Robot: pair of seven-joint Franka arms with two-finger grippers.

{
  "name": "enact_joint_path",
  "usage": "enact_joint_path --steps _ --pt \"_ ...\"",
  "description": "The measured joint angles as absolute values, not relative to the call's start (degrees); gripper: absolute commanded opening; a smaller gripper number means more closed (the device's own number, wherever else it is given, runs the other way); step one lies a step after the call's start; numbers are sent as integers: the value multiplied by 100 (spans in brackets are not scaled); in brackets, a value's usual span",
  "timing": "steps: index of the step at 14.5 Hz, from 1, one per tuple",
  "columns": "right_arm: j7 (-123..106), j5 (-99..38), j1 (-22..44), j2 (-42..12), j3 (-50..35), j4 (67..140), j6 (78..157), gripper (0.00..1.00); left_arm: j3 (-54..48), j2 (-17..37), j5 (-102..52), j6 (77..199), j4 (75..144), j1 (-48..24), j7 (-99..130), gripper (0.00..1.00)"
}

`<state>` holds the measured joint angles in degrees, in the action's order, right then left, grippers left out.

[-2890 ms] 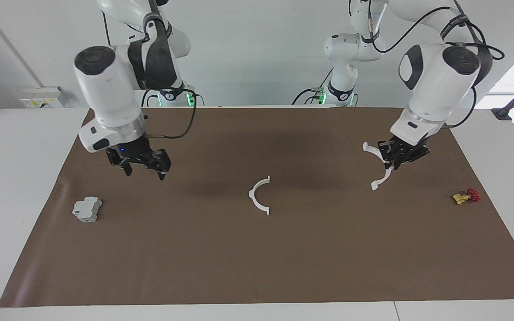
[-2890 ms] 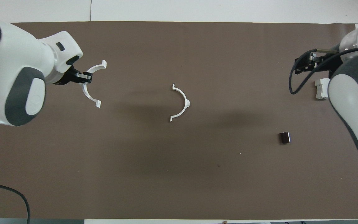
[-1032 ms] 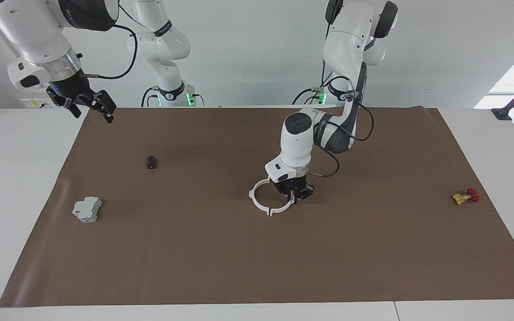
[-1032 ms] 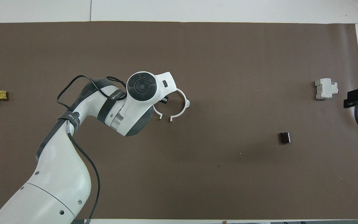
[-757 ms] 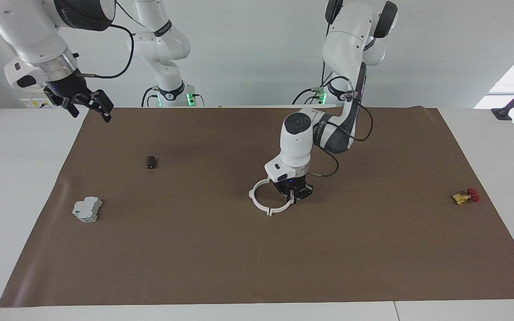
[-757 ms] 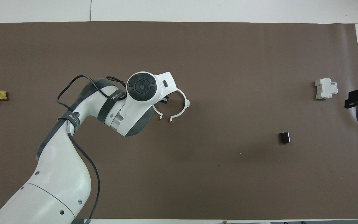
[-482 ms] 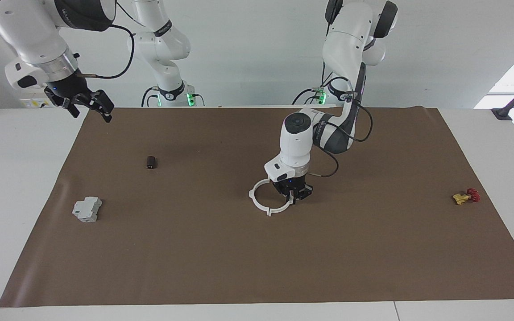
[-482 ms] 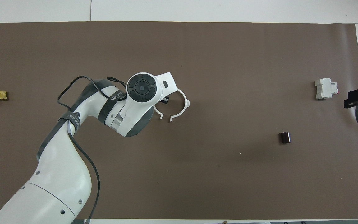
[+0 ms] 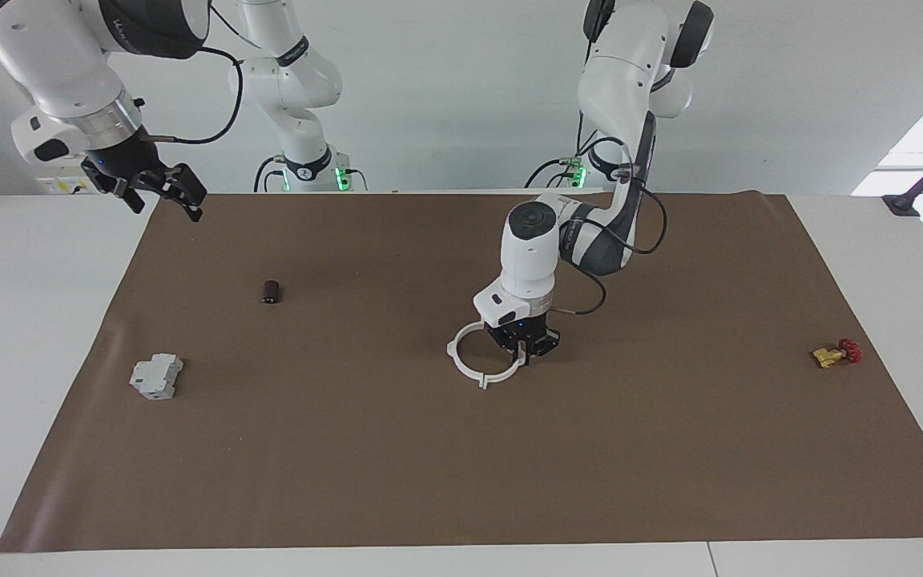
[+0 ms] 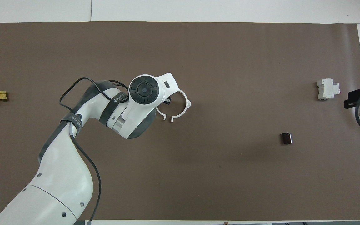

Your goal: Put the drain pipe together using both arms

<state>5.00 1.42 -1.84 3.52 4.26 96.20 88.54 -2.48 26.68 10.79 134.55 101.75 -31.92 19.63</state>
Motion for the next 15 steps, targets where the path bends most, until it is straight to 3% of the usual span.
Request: enact_joint_path --steps 15 --pt "499 141 -182 322 422 9620 8854 100 -246 2628 1081 13457 10247 -3299 2620 0"
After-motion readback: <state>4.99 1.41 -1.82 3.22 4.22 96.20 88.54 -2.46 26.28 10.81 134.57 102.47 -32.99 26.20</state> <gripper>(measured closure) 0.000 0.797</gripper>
